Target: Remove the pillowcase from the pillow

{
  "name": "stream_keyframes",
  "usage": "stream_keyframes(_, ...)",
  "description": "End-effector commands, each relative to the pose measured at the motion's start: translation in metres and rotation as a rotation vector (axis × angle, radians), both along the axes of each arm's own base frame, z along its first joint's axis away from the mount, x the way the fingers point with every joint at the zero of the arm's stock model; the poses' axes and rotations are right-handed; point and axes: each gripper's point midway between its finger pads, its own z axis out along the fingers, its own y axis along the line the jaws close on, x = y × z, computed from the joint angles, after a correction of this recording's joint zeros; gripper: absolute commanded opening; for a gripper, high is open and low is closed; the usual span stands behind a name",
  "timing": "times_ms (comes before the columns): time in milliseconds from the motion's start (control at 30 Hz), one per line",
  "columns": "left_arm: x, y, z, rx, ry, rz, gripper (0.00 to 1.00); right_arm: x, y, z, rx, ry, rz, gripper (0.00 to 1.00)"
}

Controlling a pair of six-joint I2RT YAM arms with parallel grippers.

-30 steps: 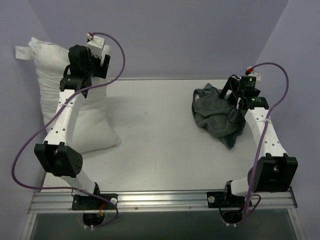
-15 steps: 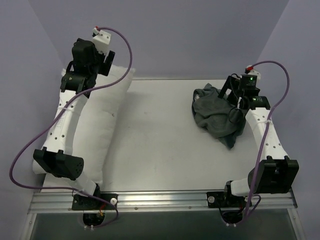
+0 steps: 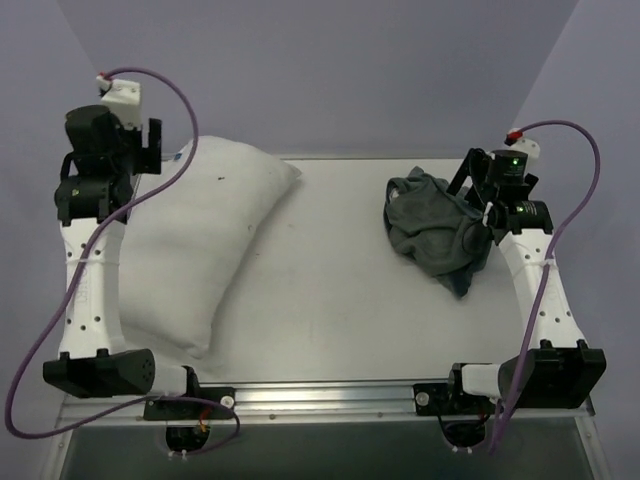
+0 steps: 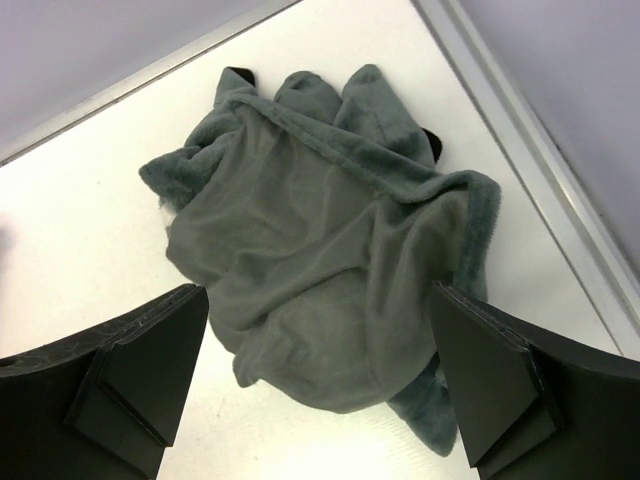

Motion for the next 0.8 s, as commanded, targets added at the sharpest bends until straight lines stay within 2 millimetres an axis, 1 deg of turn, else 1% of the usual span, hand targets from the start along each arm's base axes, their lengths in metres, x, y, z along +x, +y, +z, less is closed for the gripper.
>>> stream_keyframes(0,-0.046,0.054,-0.043,-0.061,0.083,0.135,0.94,-0.015,-0.012,0.004,-0.041,-0.036,-0.067,1.00)
stream_keyframes(33,-0.062,0.062,-0.046,-0.064,0.081,0.154,0.94,-0.017,-0.014,0.000,-0.047,-0.029,-0.076,1.00)
stream_keyframes(67,-0.075,0.081,-0.057,-0.067,0.102,0.203,0.94,-0.020,-0.017,-0.007,-0.055,-0.013,-0.090,1.00)
stream_keyframes(100,-0.084,0.087,-0.089,-0.075,0.174,0.211,0.94,-0.021,-0.017,-0.010,-0.057,-0.005,-0.092,1.00)
stream_keyframes(133,-0.096,0.092,-0.094,-0.070,0.177,0.231,0.94,-0.023,-0.018,-0.014,-0.059,0.006,-0.095,1.00)
stream_keyframes(167,-0.106,0.102,-0.104,-0.069,0.196,0.267,0.94,-0.023,-0.017,-0.018,-0.058,0.015,-0.092,1.00)
stream_keyframes(200,-0.114,0.105,-0.129,-0.076,0.250,0.282,0.94,-0.024,-0.017,-0.025,-0.059,0.033,-0.091,1.00)
stream_keyframes(233,-0.122,0.107,-0.134,-0.080,0.252,0.293,0.94,-0.024,-0.016,-0.028,-0.058,0.045,-0.086,1.00)
stream_keyframes(300,-0.134,0.113,-0.151,-0.100,0.282,0.322,0.94,-0.023,-0.015,-0.035,-0.053,0.066,-0.080,1.00)
stream_keyframes(333,-0.139,0.111,-0.166,-0.113,0.311,0.327,0.94,-0.023,-0.015,-0.037,-0.052,0.072,-0.078,1.00)
stream_keyframes(400,-0.146,0.114,-0.177,-0.139,0.325,0.353,0.94,-0.023,-0.013,-0.042,-0.048,0.095,-0.072,1.00)
stream_keyframes(433,-0.150,0.113,-0.185,-0.151,0.342,0.360,0.94,-0.022,-0.013,-0.042,-0.048,0.097,-0.068,1.00)
stream_keyframes(467,-0.151,0.112,-0.189,-0.171,0.345,0.370,0.94,-0.021,-0.012,-0.044,-0.045,0.106,-0.062,1.00)
stream_keyframes(600,-0.156,0.108,-0.198,-0.241,0.339,0.396,0.94,-0.021,-0.010,-0.048,-0.042,0.114,-0.051,1.00)
stream_keyframes(633,-0.155,0.105,-0.200,-0.258,0.337,0.389,0.94,-0.022,-0.009,-0.052,-0.039,0.121,-0.046,1.00)
stream_keyframes(667,-0.154,0.099,-0.201,-0.288,0.336,0.370,0.94,-0.022,-0.008,-0.051,-0.038,0.112,-0.043,1.00)
stream_keyframes(733,-0.155,0.097,-0.204,-0.305,0.339,0.371,0.94,-0.023,-0.007,-0.053,-0.034,0.110,-0.031,1.00)
stream_keyframes(767,-0.153,0.093,-0.205,-0.325,0.337,0.352,0.94,-0.023,-0.007,-0.055,-0.033,0.108,-0.031,1.00)
